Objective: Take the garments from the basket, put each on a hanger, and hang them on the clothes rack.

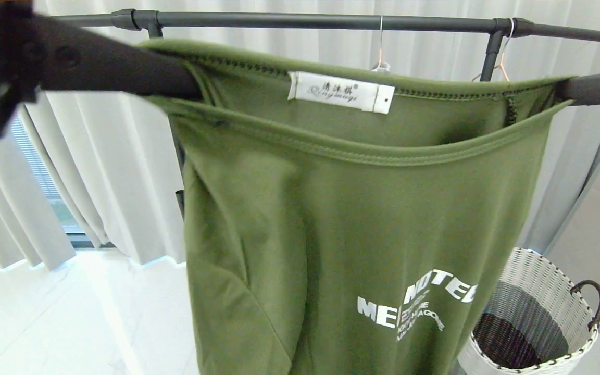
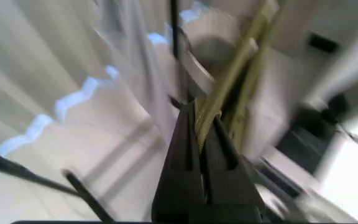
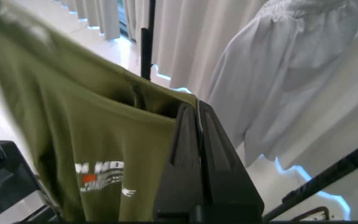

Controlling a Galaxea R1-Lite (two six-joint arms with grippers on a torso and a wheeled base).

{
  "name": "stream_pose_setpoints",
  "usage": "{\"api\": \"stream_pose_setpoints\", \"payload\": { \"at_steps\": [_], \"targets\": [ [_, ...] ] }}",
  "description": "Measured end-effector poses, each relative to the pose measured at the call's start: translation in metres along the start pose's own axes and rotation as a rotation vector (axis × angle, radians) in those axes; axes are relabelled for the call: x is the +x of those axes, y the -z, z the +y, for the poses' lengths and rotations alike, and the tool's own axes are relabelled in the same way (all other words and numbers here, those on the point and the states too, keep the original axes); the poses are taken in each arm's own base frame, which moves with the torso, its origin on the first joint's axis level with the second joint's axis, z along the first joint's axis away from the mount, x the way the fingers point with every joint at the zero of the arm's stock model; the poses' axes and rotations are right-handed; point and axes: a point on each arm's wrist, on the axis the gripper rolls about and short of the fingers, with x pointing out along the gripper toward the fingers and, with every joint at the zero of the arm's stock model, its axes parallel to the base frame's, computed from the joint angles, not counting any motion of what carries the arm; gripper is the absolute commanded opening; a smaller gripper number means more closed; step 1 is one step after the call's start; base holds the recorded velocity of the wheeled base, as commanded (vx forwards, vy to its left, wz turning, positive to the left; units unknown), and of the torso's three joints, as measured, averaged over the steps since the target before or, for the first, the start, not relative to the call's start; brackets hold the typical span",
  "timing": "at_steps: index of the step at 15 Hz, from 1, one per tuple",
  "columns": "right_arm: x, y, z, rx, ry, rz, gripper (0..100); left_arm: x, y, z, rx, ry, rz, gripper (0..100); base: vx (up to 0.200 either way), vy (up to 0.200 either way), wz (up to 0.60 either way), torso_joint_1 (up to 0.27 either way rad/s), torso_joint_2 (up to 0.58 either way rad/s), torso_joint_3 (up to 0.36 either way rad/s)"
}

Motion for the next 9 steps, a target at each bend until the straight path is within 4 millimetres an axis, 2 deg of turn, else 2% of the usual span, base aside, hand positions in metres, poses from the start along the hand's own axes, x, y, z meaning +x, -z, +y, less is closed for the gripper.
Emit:
{"api": "stream_pose_setpoints", "payload": {
  "at_steps": [2,4,9],
  "targets": [
    [-0.007,0.000,0.000,0.000,0.002,-0.003,0,0.024,-0.007,0.004,0.025,-0.026,-0.020,0,0.000,0.000,0.00,0.000,0.00,0.000],
    [-0.011,0.001,0.000,0.000,0.001,-0.010,0,0.039,-0.005,0.005,0.024,-0.029,0.008,0,0.000,0.000,0.00,0.000,0.00,0.000],
    [-0.014,0.000,0.000,0.002,0.002,-0.018,0,0.045,-0.004,0.012,0.013,-0.058,0.023,0,0.000,0.000,0.00,0.000,0.00,0.000]
  ]
}}
